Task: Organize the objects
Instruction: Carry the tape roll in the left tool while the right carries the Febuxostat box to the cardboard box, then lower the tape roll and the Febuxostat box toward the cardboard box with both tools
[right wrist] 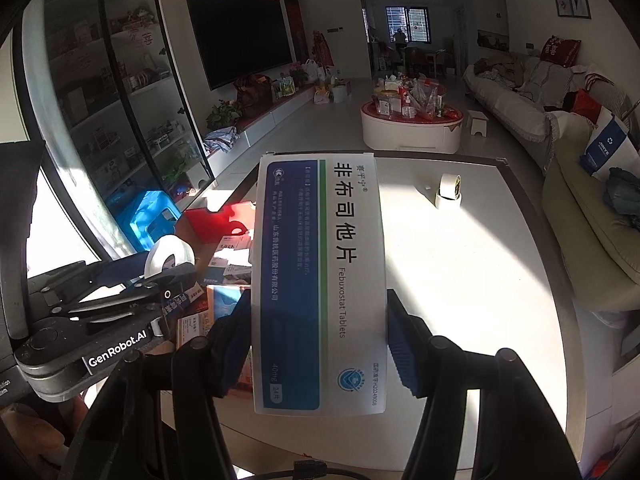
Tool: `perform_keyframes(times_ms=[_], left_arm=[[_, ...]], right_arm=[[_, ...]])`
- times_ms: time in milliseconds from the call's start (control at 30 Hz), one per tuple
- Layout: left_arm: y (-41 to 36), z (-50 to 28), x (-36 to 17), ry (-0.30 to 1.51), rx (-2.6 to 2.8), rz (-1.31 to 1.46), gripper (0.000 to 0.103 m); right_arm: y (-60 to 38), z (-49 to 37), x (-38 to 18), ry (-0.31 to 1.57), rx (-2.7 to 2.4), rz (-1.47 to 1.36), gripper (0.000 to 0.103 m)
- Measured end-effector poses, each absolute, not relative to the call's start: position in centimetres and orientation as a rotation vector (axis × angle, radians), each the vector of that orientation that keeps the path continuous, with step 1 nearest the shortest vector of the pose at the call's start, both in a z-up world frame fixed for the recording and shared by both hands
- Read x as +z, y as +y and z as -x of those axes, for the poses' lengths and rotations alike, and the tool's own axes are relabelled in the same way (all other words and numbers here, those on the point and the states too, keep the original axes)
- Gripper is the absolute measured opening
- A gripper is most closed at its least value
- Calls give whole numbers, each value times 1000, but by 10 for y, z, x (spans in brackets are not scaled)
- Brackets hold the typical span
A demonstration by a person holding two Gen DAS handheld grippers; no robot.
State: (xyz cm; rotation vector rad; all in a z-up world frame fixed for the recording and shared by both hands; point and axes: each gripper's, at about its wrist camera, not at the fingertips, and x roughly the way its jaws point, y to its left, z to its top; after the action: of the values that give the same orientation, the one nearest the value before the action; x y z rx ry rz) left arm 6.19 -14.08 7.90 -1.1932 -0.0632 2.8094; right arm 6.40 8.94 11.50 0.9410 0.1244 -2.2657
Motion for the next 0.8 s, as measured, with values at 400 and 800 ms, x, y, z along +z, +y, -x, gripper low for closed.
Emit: perform_keyframes(times_ms=[400, 800], left_arm=[[-205, -82, 83, -140, 2969, 1171, 53], [-220, -87, 73, -211, 2991, 1187, 53]], right_arm=[[49, -110, 135, 244, -2260, -695, 61], [33, -125, 139, 292, -2265, -630, 61]])
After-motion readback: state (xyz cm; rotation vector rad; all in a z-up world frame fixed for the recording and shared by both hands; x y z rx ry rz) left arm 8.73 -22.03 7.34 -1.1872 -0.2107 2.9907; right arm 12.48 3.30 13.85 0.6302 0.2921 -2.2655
